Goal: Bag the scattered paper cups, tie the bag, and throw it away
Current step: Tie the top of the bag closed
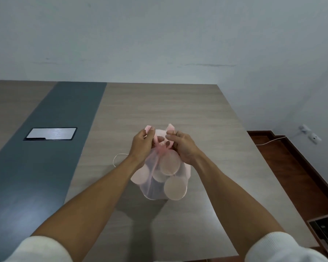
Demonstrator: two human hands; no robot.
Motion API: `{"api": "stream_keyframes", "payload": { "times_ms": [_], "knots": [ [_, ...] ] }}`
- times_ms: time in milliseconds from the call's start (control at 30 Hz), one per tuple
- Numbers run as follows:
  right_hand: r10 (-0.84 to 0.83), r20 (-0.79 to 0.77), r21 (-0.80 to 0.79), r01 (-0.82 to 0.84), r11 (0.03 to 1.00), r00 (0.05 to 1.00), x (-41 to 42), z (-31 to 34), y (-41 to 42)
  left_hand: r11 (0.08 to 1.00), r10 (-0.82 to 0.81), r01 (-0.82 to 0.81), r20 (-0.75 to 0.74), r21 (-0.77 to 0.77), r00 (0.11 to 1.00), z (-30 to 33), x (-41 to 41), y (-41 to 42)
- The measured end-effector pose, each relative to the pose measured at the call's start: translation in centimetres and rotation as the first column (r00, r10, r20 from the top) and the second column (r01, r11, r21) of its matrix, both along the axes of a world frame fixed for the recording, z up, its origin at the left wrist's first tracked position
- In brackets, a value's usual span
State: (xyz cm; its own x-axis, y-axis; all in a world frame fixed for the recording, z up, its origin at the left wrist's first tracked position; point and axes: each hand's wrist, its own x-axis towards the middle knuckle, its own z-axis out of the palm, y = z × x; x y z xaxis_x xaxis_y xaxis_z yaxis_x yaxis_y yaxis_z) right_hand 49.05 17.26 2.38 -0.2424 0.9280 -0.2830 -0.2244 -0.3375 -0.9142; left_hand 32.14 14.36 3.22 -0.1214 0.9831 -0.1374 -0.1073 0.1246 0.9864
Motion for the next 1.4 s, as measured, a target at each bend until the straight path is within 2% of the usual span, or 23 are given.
{"api": "stream_keyframes", "payload": {
  "times_ms": [100,200,267,333,400,467,633,833,933,1033,1133,1200,1267,1333,1400],
  "knots": [
    [-0.076,0.111,0.042,0.071,0.997,0.991,-0.1,-0.4,0.0,1.0,0.003,-0.003,0.007,-0.001,1.0,-0.6,1.2,-0.1],
    [-0.135,0.154,0.067,0.126,0.99,0.979,0.1,-1.1,-0.2,0.996,-0.084,0.085,0.068,-0.022,0.994,-1.3,1.7,-0.4],
    [-0.186,0.139,0.04,0.182,0.982,0.973,0.3,-1.5,-0.3,0.992,-0.125,0.127,0.085,-0.016,0.989,-1.5,1.8,-0.5],
    [-0.173,0.118,0.036,0.17,0.985,0.978,0.5,-1.9,-0.3,0.991,-0.128,0.131,0.118,-0.018,0.985,-1.4,1.8,-0.5],
    [-0.157,0.108,0.041,0.154,0.987,0.982,0.5,-2.3,-0.5,0.99,-0.131,0.138,0.184,-0.025,0.974,-1.2,1.9,-0.5],
    [-0.205,0.084,0.011,0.205,0.979,0.975,0.6,-2.5,-0.7,0.983,-0.167,0.18,0.246,-0.03,0.955,-1.2,1.9,-0.5],
    [-0.258,-0.028,-0.043,0.257,0.966,0.966,0.6,-1.8,-0.8,0.958,-0.261,0.285,0.298,-0.04,0.918,-1.3,1.5,-0.4],
    [-0.15,-0.006,0.028,0.15,0.988,0.989,0.1,-1.2,-0.9,0.978,-0.108,0.166,0.368,-0.13,0.924,-1.7,0.5,0.2],
    [-0.046,0.051,0.075,0.043,0.996,0.998,0.1,-0.9,-0.9,0.976,-0.133,0.189,0.386,-0.112,0.913,-2.0,0.0,0.3],
    [0.044,0.06,0.067,-0.047,0.997,0.997,0.4,-0.6,-0.8,0.966,-0.198,0.241,0.328,-0.097,0.924,-2.1,-0.2,0.1],
    [0.128,0.085,0.064,-0.134,0.989,0.988,0.6,-1.3,-1.4,0.976,-0.124,0.167,0.273,-0.141,0.954,-2.8,-0.6,-0.7],
    [0.095,0.147,0.104,-0.111,0.988,0.985,0.6,-1.9,-1.6,0.979,-0.107,0.144,0.244,-0.142,0.964,-2.9,-0.7,-0.8],
    [-0.024,0.202,0.125,-0.001,0.992,0.979,0.5,-2.2,-1.3,0.976,-0.159,0.189,0.236,-0.111,0.959,-2.5,-0.6,-0.8],
    [-0.122,0.237,0.128,0.094,0.987,0.964,0.4,-2.0,-0.8,0.971,-0.228,0.234,0.105,-0.047,0.968,-1.8,-0.2,-0.4],
    [-0.185,0.314,0.145,0.146,0.979,0.931,0.3,-1.9,-0.4,0.964,-0.254,0.264,-0.168,0.039,0.953,-1.1,0.2,-0.1]
  ]
}}
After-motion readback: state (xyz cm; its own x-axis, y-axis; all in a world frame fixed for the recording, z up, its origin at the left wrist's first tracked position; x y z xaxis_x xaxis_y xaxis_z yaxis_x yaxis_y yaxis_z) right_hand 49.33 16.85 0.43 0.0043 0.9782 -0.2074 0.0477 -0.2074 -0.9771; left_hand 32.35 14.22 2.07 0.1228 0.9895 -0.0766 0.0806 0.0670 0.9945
